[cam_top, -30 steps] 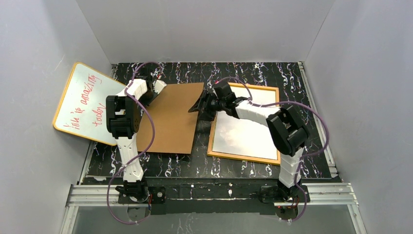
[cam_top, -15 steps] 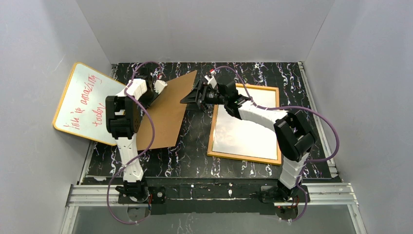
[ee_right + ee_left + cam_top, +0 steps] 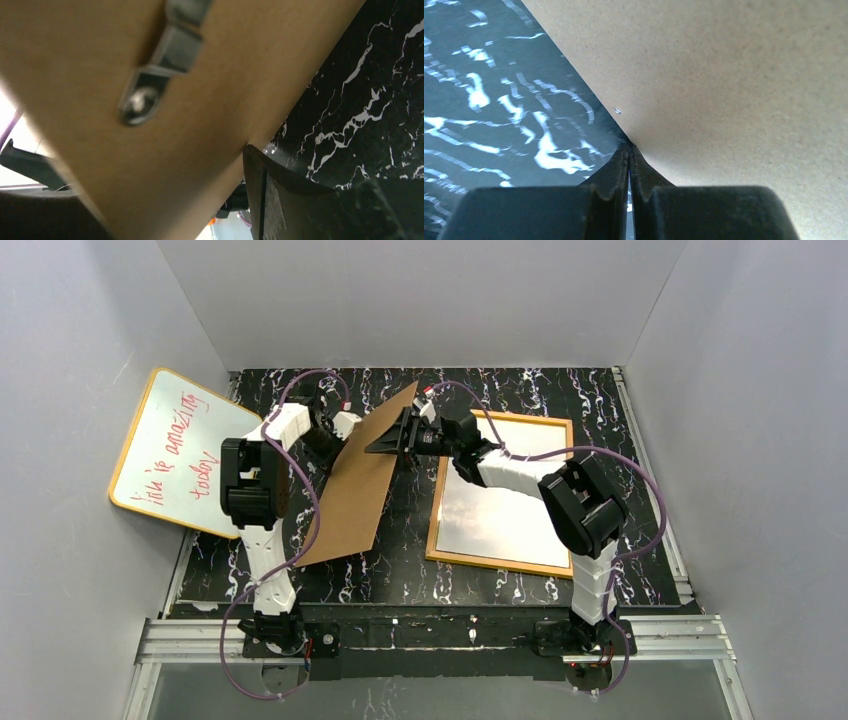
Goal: Put the photo into the frame
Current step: Turn over the photo frame item at the center of the board.
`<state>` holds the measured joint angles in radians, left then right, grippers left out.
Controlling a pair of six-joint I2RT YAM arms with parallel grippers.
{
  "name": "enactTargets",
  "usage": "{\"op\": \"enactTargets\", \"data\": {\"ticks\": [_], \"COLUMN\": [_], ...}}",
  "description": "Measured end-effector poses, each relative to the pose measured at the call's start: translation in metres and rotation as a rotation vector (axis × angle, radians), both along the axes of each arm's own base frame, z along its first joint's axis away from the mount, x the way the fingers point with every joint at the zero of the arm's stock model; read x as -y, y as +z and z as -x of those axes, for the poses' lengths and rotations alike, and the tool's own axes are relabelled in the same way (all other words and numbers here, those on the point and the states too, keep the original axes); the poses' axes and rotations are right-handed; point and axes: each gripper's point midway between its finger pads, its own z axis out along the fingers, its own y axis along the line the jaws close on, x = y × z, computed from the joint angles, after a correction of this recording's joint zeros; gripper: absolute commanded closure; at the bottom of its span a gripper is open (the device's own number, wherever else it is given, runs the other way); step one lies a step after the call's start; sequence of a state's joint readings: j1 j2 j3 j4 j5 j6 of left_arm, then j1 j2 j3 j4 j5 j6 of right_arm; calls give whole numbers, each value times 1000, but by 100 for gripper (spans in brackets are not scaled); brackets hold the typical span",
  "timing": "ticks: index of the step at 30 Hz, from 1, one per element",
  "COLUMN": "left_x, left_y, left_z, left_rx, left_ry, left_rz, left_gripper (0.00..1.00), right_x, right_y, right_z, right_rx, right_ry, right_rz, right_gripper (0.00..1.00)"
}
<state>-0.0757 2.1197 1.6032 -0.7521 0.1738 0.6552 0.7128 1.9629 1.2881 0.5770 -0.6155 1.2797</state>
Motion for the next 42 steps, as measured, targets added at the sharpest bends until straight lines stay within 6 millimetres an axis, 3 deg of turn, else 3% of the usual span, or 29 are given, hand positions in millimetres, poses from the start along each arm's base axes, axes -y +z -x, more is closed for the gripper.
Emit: {"op": "enactTargets", "data": {"ticks": [7, 14, 15, 17, 18, 20, 22, 24, 26, 31, 37, 42], "left_x": [10, 10, 10, 7, 6, 4, 4, 4, 5, 13, 37, 59], "left_y": [2, 5, 6, 7, 8, 12, 17, 26, 39, 94, 167, 233], "left_z": [7, 6, 6, 5, 4, 4, 4, 5, 5, 13, 44, 92], "left_rx": [-28, -40, -41, -37, -33, -29, -22, -9, 22, 151, 309, 483], "left_ry": [13, 40, 41, 35, 36, 27, 20, 0, -17, -91, -248, -396], "left_rz": [50, 48, 48, 31, 25, 19, 19, 19, 24, 74, 203, 324], "left_gripper": [98, 62, 52, 48, 37, 32, 9, 6, 2, 2, 2, 2], "right_x": [5, 24, 28, 35, 38, 43, 47, 50, 54, 64, 63, 62], "right_y": [-2, -5, -6, -13, -16, -23, -26, -27, -28, -36, -16, 8], "right_z": [-1, -2, -3, -2, -1, -2, -3, -4, -3, -4, -9, -20], "right_rx": [-13, -9, -10, -27, -38, -56, -72, -74, -78, -92, -109, -110], "right_ry": [-19, -102, -114, -134, -139, -150, -158, -169, -182, -219, -248, -302], "right_rz": [38, 239, 268, 329, 356, 408, 460, 498, 534, 604, 593, 593], "right_gripper": [44, 65, 67, 68, 67, 67, 67, 67, 72, 97, 99, 99]}}
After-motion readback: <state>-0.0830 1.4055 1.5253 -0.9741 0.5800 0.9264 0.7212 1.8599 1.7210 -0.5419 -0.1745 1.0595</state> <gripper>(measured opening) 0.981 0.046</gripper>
